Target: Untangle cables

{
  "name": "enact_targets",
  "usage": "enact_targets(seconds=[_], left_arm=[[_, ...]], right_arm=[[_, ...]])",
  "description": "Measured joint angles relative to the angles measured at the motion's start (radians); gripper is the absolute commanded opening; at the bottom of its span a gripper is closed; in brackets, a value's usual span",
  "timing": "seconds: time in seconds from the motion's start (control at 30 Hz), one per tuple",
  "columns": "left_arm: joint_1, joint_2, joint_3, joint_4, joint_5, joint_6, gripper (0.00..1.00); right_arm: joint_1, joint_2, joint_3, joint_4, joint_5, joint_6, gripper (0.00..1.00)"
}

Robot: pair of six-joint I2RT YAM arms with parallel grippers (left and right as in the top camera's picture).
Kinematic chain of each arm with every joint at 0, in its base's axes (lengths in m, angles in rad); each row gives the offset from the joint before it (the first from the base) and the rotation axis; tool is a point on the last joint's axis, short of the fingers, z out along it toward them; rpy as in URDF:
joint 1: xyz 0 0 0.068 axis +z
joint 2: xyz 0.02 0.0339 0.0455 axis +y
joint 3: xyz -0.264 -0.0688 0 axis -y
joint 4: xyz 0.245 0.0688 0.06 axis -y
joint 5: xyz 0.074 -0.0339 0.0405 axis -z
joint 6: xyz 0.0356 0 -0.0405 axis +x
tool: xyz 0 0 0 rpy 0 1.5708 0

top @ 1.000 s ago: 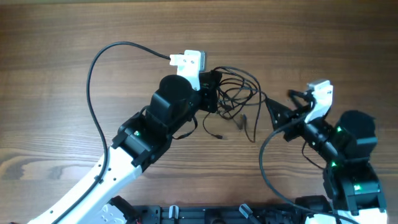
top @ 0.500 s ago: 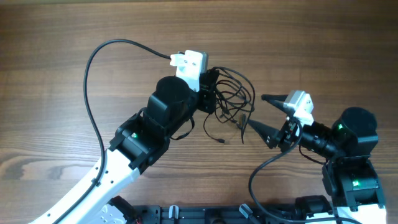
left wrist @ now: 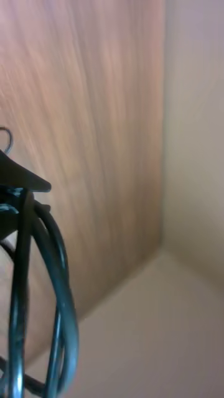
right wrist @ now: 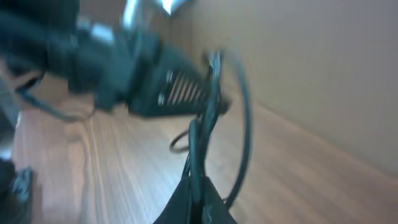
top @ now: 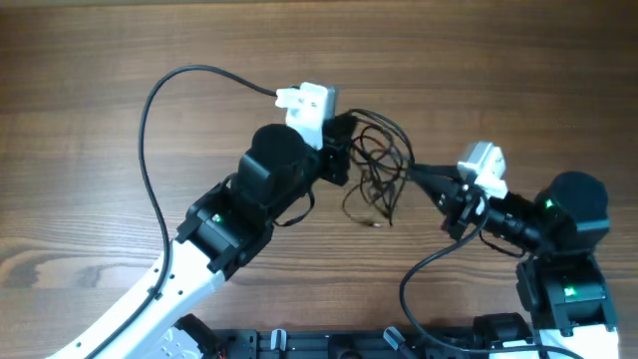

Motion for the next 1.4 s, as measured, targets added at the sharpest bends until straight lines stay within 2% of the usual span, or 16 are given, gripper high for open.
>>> enact_targets(seconds=[0.13, 0.4, 0.47, 0.5, 0.53, 0.57, 0.77, 0.9, 0.93, 0.97, 1.0, 1.07, 1.1, 1.2, 1.3, 1.4], left_arm=[[-0.010, -0.012, 0.006, -0.217, -0.267, -0.170, 0.04], [0.163, -0.014, 0.000, -0.307, -0.375, -0.238, 0.04], [0.171, -0.014, -0.001, -0.293, -0.352, -0.245, 0.04], [0.172, -0.014, -0.001, -0.283, -0.336, -0.245, 0.04], [0.173, -0.014, -0.001, -0.264, -0.296, -0.240, 0.04], [0.174, -0.014, -0.001, -0.227, -0.233, -0.217, 0.04], [0.173, -0.014, -0.005, -0.038, 0.214, -0.019, 0.04], [0.173, -0.014, -0.005, 0.010, 0.408, 0.028, 0.04], [0.171, -0.014, -0.005, 0.018, 0.428, 0.031, 0.04], [0.167, -0.014, -0.005, 0.026, 0.446, 0.034, 0.04], [0.159, -0.014, -0.005, 0.035, 0.460, 0.036, 0.04], [0.141, -0.014, -0.005, 0.055, 0.473, 0.038, 0.04], [0.131, -0.014, -0.005, 0.063, 0.478, 0.038, 0.04], [0.102, -0.014, -0.005, 0.068, 0.482, 0.038, 0.04], [0.098, -0.014, -0.004, 0.021, 0.405, 0.006, 0.04], [0.105, -0.014, -0.005, -0.121, 0.198, -0.161, 0.04]], right_arm=[[0.011, -0.025, -0.002, 0.037, 0.170, 0.134, 0.04], [0.001, -0.099, -0.002, -0.044, 0.856, 0.373, 0.05], [-0.001, -0.099, -0.002, -0.068, 0.934, 0.394, 0.24], [-0.001, -0.099, -0.002, -0.072, 0.929, 0.377, 0.40], [-0.002, -0.099, -0.002, -0.073, 0.903, 0.341, 0.69], [-0.003, -0.099, -0.002, -0.075, 0.835, 0.262, 0.82], [-0.003, -0.099, -0.001, -0.173, 0.323, -0.213, 0.93], [-0.003, -0.097, -0.001, -0.203, 0.204, -0.378, 0.81], [-0.003, -0.095, -0.001, -0.206, 0.183, -0.394, 0.68], [-0.003, -0.090, -0.001, -0.205, 0.151, -0.410, 0.41], [-0.003, -0.082, -0.001, -0.205, 0.106, -0.423, 0.27], [-0.003, -0.064, -0.001, -0.206, 0.062, -0.430, 0.37], [-0.003, -0.048, -0.001, -0.204, 0.046, -0.422, 0.04], [-0.003, -0.018, -0.001, -0.200, 0.023, -0.375, 0.04], [-0.003, -0.017, -0.002, -0.037, 0.016, -0.209, 0.04], [-0.003, -0.027, -0.004, 0.151, 0.018, -0.002, 0.04]])
